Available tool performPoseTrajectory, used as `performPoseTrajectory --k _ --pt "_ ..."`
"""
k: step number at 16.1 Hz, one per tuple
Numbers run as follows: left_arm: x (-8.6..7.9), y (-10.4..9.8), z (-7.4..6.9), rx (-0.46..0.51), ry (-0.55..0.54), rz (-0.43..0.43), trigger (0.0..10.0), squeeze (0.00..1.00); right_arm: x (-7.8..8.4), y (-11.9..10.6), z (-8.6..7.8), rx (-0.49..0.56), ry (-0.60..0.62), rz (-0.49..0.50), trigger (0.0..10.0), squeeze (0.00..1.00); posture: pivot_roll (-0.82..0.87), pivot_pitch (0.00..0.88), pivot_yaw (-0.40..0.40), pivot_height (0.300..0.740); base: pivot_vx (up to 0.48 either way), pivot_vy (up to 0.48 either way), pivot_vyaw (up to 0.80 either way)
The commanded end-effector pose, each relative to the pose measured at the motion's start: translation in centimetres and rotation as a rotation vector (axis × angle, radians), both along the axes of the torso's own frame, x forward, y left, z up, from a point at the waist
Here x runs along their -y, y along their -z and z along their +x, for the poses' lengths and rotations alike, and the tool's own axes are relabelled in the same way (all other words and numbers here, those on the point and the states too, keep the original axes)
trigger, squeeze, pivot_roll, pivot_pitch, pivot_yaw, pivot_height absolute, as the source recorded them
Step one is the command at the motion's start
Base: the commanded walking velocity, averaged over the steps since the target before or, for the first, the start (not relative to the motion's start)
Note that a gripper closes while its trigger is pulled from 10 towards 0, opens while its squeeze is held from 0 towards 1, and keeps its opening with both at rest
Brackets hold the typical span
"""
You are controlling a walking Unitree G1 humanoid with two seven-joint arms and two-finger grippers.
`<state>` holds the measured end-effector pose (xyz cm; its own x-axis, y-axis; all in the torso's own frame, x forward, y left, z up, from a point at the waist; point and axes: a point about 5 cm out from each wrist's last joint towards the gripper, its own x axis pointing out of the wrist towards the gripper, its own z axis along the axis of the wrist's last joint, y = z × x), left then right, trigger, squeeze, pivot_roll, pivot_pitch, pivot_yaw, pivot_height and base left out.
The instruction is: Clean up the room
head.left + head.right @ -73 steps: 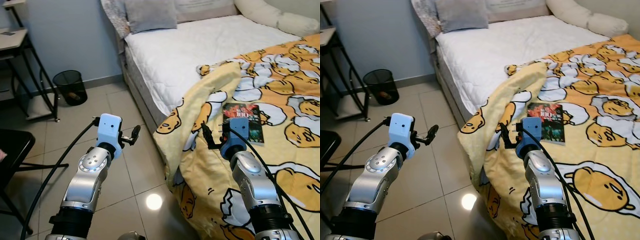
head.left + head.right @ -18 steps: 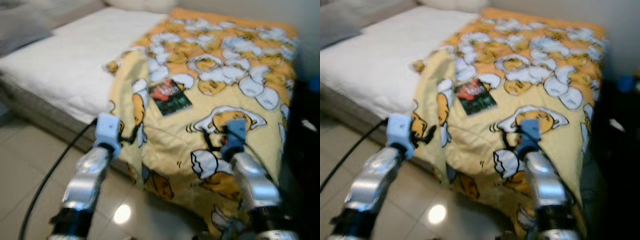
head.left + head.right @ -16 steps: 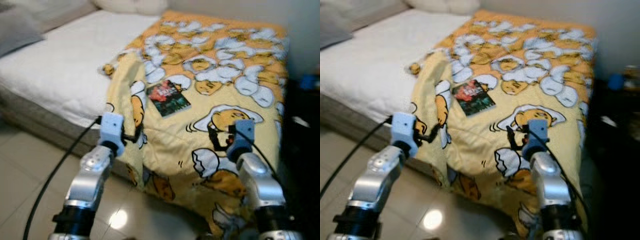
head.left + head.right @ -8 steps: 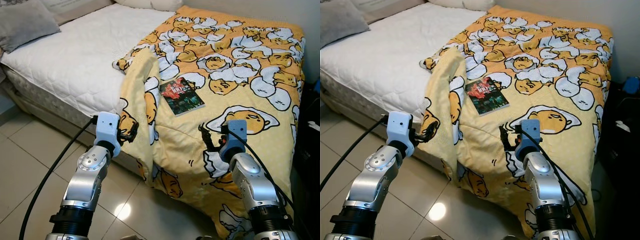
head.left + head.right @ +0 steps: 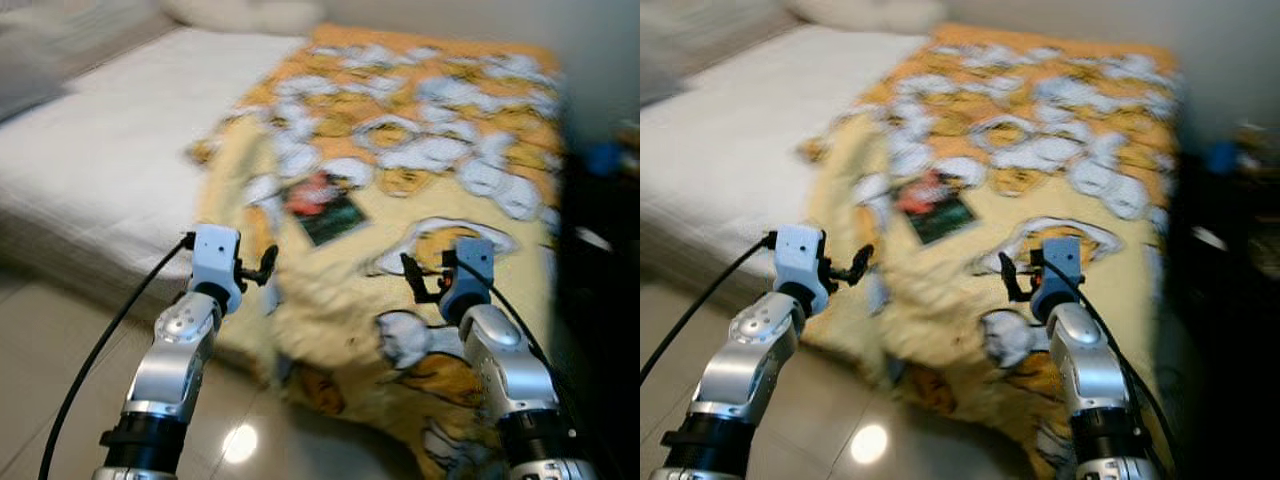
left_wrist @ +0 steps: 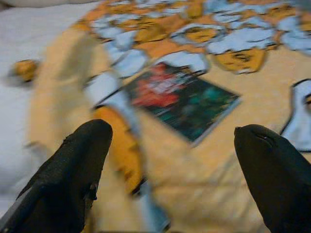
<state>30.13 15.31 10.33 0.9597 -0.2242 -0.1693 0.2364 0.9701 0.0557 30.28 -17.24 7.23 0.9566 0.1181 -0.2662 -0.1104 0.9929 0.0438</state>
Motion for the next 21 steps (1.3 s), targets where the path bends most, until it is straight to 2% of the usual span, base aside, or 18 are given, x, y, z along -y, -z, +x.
performPoseTrajectory --k 1,21 --pt "-0.58 0.12 -0.03 -0.009 -0.011 0.012 10.0 0.26 -0.14 -0.03 0.09 0.0 0.0 -0.009 10.0 0.0 -0.01 0.0 0.053 0.74 0.289 0.0 0.0" --pt "-0.44 0.18 0.05 -0.013 -0.002 0.013 10.0 0.25 -0.18 -0.03 0.17 -0.002 -0.002 -0.006 10.0 0.0 0.0 0.0 0.05 0.74 0.3 0.0 0.0"
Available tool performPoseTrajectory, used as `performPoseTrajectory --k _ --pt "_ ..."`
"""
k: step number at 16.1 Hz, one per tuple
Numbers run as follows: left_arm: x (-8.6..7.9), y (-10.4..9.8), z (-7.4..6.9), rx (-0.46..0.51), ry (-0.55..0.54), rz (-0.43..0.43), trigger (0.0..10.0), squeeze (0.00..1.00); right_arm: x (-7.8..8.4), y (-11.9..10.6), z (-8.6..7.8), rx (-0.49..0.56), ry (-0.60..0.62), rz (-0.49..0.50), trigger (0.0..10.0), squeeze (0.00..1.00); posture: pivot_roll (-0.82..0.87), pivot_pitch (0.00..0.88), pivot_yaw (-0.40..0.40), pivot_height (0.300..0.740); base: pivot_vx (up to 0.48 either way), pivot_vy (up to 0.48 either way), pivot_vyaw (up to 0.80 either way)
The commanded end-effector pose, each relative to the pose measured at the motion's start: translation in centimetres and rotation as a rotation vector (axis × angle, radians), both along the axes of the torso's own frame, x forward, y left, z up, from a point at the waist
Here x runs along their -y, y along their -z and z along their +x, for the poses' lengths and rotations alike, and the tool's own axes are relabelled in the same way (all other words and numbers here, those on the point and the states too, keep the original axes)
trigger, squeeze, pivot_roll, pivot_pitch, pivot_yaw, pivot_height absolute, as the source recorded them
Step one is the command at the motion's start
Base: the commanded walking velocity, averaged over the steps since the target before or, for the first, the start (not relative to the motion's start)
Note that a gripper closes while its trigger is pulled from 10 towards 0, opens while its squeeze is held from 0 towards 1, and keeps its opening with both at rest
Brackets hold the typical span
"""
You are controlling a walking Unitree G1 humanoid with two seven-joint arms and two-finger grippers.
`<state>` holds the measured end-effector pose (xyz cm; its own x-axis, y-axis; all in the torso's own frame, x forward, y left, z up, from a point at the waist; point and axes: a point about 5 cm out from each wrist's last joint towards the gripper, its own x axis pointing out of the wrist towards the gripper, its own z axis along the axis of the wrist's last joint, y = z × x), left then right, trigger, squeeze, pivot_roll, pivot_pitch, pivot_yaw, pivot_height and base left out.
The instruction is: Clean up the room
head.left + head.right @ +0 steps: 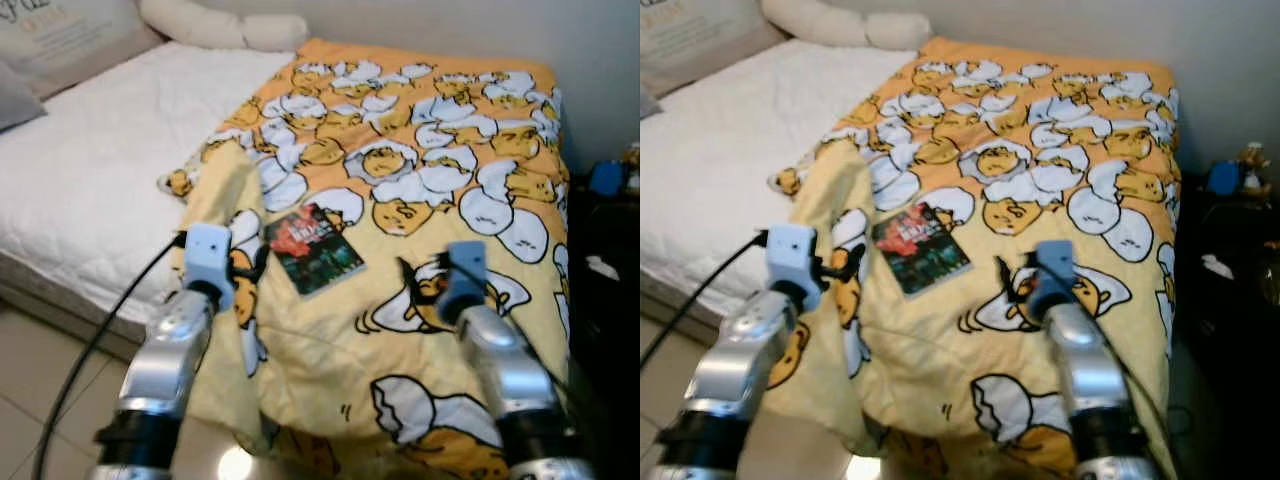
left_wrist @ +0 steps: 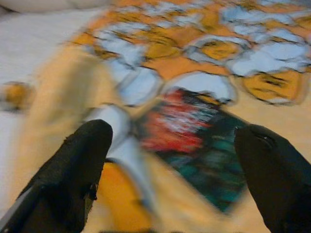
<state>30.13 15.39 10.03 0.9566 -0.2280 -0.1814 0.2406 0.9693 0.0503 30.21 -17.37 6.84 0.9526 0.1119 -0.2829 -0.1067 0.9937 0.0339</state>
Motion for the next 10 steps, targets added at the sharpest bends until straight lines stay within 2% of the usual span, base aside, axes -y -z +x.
performPoseTrajectory --k 1,8,10 --pt "-0.35 -0.1 0.04 -0.001 -0.005 0.015 10.0 0.25 -0.3 -0.4 0.23 0.013 -0.005 0.005 10.0 0.0 0.0 0.0 0.05 0.74 0.296 0.0 0.0" --pt "-0.36 -0.08 0.06 -0.003 -0.007 0.017 10.0 0.24 -0.34 -0.36 0.26 0.01 -0.009 -0.001 10.0 0.0 0.0 0.0 0.05 0.74 0.296 0.0 0.0" --pt "-0.46 -0.06 0.01 -0.001 -0.019 0.022 10.0 0.22 -0.32 -0.3 0.21 0.01 -0.007 -0.003 10.0 0.0 0.0 0.0 0.05 0.74 0.0 0.0 0.0"
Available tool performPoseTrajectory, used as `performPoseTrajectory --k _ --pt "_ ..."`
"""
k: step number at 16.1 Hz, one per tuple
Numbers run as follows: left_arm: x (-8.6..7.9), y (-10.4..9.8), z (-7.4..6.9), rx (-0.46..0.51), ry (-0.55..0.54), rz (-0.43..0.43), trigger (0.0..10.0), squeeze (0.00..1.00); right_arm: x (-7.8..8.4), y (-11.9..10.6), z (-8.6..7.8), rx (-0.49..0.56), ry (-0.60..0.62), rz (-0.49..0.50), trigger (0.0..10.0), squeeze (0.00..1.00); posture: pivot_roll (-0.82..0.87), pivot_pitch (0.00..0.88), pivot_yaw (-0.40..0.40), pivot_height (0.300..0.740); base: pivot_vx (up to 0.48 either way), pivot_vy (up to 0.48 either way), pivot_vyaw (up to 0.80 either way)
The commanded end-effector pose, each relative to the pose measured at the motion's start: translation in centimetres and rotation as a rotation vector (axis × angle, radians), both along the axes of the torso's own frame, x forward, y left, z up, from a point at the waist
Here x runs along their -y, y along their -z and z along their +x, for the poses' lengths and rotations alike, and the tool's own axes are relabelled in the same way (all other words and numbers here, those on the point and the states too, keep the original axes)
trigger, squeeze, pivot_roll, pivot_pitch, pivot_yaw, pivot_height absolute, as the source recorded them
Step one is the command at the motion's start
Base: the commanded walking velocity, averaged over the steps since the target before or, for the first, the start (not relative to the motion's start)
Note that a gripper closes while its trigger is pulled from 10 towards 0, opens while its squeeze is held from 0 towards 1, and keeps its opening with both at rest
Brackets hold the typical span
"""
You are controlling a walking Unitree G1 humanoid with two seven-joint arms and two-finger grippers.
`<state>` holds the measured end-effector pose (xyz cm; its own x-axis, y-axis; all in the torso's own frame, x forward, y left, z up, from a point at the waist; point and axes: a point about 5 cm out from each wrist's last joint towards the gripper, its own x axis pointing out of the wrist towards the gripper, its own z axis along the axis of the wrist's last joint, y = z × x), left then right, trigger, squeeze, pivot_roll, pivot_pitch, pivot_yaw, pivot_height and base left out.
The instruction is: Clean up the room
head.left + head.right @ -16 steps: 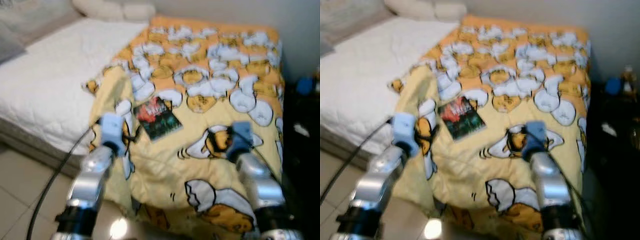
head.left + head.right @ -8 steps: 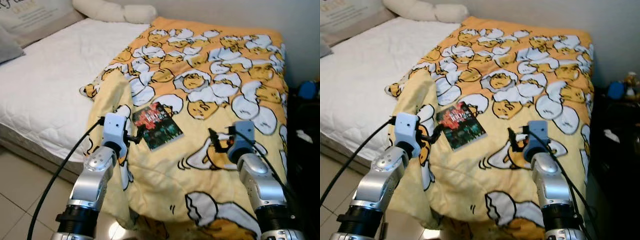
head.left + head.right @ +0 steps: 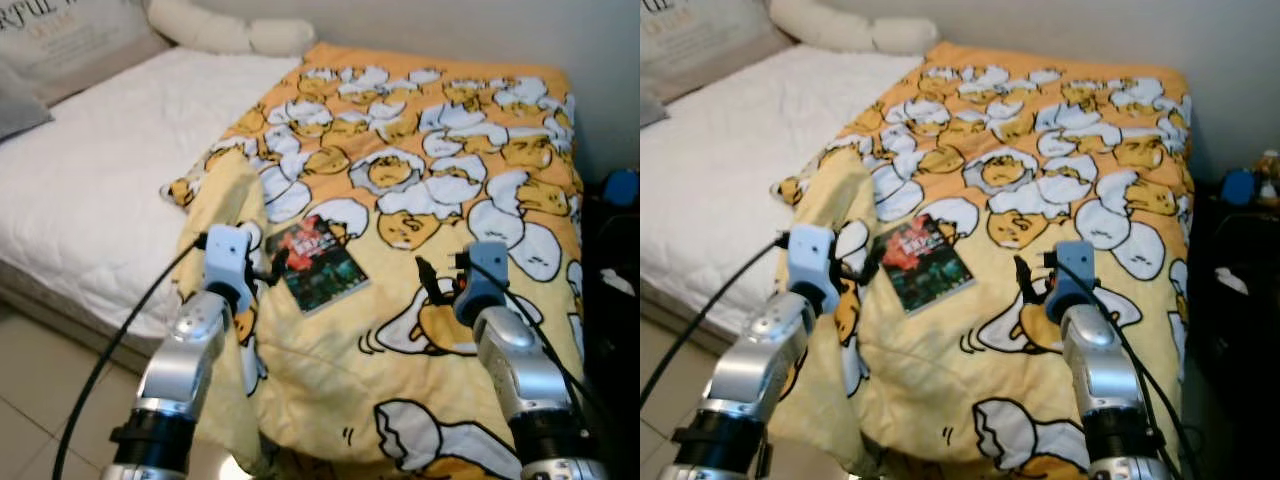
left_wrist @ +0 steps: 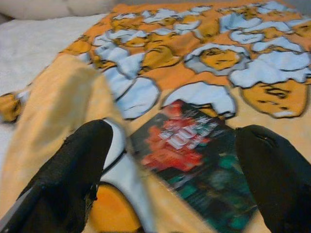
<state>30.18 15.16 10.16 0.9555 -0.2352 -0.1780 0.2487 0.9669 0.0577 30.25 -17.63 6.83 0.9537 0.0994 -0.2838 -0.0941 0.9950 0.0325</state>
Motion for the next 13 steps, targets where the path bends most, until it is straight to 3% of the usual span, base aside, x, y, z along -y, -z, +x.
performPoseTrajectory --k 1,10,11,13 --pt "-0.7 0.1 0.0 -0.007 -0.029 0.017 10.0 0.22 -0.6 -0.3 0.2 0.011 -0.02 -0.002 10.0 0.0 0.0 0.0 0.05 0.74 0.0 0.0 0.0" --pt "-0.5 0.5 -0.1 -0.025 0.014 0.03 10.0 0.19 -0.4 -0.1 -0.3 0.012 -0.014 -0.005 10.0 0.0 -0.01 0.0 0.06 0.74 0.0 0.0 0.0" --pt "-0.4 0.4 1.1 -0.03 0.025 0.0 10.0 0.15 -0.4 -0.1 -0.3 0.012 -0.012 -0.004 10.0 0.0 -0.01 0.0 0.06 0.74 0.0 0.0 0.0" --pt "0.2 -0.3 3.5 -0.043 0.06 -0.062 10.0 0.18 -0.4 -0.2 -0.5 0.012 -0.012 -0.004 10.0 0.0 -0.03 0.0 0.069 0.74 0.0 0.0 0.0"
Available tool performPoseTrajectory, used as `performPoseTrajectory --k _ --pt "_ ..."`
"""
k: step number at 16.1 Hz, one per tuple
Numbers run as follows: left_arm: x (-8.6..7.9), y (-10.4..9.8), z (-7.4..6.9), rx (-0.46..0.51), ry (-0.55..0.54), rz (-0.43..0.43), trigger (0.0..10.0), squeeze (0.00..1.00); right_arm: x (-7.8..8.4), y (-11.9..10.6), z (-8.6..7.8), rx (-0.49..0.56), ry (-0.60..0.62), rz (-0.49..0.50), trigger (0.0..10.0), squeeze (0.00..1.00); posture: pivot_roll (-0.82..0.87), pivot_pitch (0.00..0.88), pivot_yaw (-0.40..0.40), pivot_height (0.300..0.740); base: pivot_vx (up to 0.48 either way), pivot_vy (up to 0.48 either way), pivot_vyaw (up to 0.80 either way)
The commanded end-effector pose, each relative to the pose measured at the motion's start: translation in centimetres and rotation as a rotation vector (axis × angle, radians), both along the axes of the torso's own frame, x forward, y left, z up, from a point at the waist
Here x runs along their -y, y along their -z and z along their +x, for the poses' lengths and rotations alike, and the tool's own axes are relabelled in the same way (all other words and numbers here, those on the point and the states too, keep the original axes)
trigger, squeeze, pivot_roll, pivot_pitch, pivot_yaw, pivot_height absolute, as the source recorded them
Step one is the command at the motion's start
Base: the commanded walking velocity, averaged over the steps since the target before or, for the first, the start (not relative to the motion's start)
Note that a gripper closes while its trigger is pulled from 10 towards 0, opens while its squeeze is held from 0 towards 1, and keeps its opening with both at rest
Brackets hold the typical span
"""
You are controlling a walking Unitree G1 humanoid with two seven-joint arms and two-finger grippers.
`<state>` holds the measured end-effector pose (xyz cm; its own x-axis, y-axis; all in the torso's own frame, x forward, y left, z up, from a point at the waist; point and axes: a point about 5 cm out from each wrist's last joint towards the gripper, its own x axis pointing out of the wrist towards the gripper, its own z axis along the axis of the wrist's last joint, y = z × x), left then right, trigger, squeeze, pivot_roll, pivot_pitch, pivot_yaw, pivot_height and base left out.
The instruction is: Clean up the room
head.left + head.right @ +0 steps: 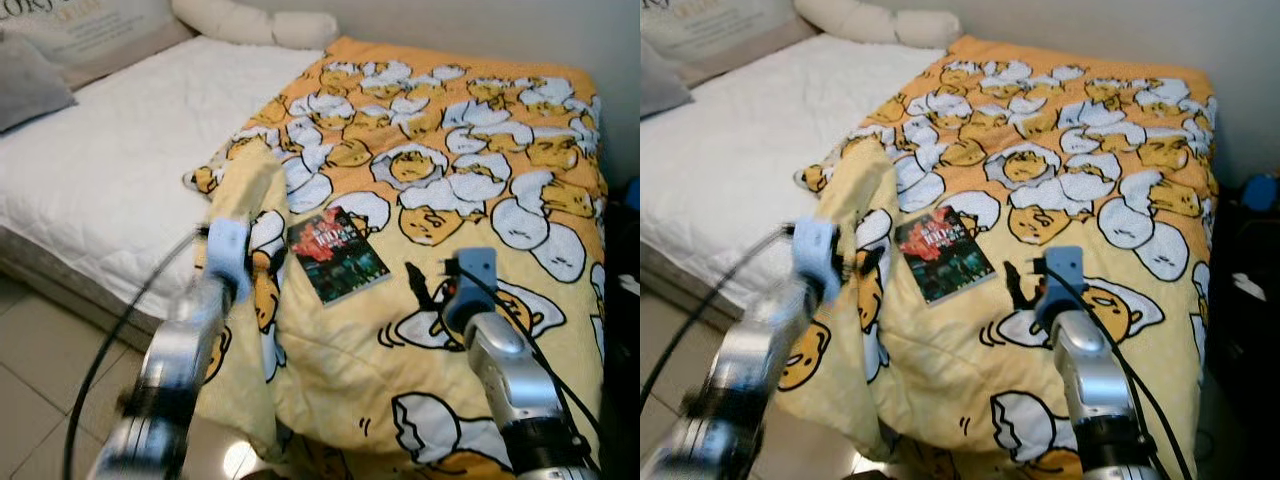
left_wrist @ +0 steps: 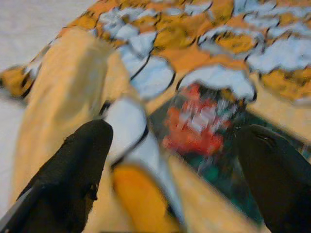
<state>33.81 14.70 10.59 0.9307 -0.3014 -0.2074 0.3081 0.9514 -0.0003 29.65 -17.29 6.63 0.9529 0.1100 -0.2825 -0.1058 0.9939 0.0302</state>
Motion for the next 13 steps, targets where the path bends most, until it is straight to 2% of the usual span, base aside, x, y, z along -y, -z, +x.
performPoseTrajectory --k 1,2,3,4,6,7,10,11,12,13 --pt "0.8 0.0 0.8 -0.018 0.05 -0.03 10.0 0.18 -0.1 -0.4 0.1 0.011 0.0 -0.004 10.0 0.0 -0.04 0.0 0.076 0.74 0.0 0.0 0.0" --pt "2.5 0.0 1.5 -0.055 0.148 -0.068 10.0 0.25 0.1 -0.6 0.0 0.015 0.0 -0.009 10.0 0.0 -0.06 0.0 0.088 0.74 0.0 0.0 0.0" --pt "2.9 0.0 1.5 -0.065 0.17 -0.082 10.0 0.42 0.1 -0.7 -0.1 0.018 0.0 -0.011 10.0 0.0 -0.08 0.0 0.104 0.74 0.0 0.0 0.0" --pt "4.4 0.5 1.9 -0.138 0.205 -0.163 10.0 1.0 0.6 -1.1 -0.3 0.03 -0.002 -0.042 10.0 0.0 -0.12 0.0 0.124 0.74 0.0 0.0 0.0" --pt "4.7 0.9 2.2 -0.169 0.182 -0.171 10.0 1.0 1.2 -1.6 -0.5 0.044 -0.003 -0.067 10.0 0.0 -0.14 0.0 0.134 0.74 0.0 0.0 0.0" --pt "4.7 1.3 2.4 -0.205 0.127 -0.185 10.0 1.0 1.7 -2.2 -0.6 0.058 -0.006 -0.089 10.0 0.0 -0.17 0.0 0.139 0.74 0.0 0.0 0.0" --pt "4.6 2.9 2.2 -0.306 0.021 -0.238 10.0 1.0 3.0 -3.5 -2.1 0.078 -0.143 -0.182 10.0 0.0 -0.22 0.0 0.122 0.74 0.0 0.0 0.0" --pt "4.6 3.1 2.2 -0.317 0.005 -0.25 10.0 0.96 3.0 -3.7 -2.6 0.074 -0.179 -0.193 10.0 0.0 -0.24 0.0 0.111 0.74 0.0 0.0 0.0" --pt "4.8 3.5 2.0 -0.348 -0.03 -0.306 10.0 0.25 3.0 -4.1 -3.9 0.056 -0.257 -0.209 10.0 0.0 -0.26 0.0 0.095 0.74 0.0 0.0 0.0" --pt "4.8 3.9 1.9 -0.369 -0.058 -0.32 10.0 0.0 3.0 -4.5 -4.8 0.042 -0.308 -0.215 10.0 0.0 -0.28 0.03 0.079 0.74 0.0 0.0 0.0"
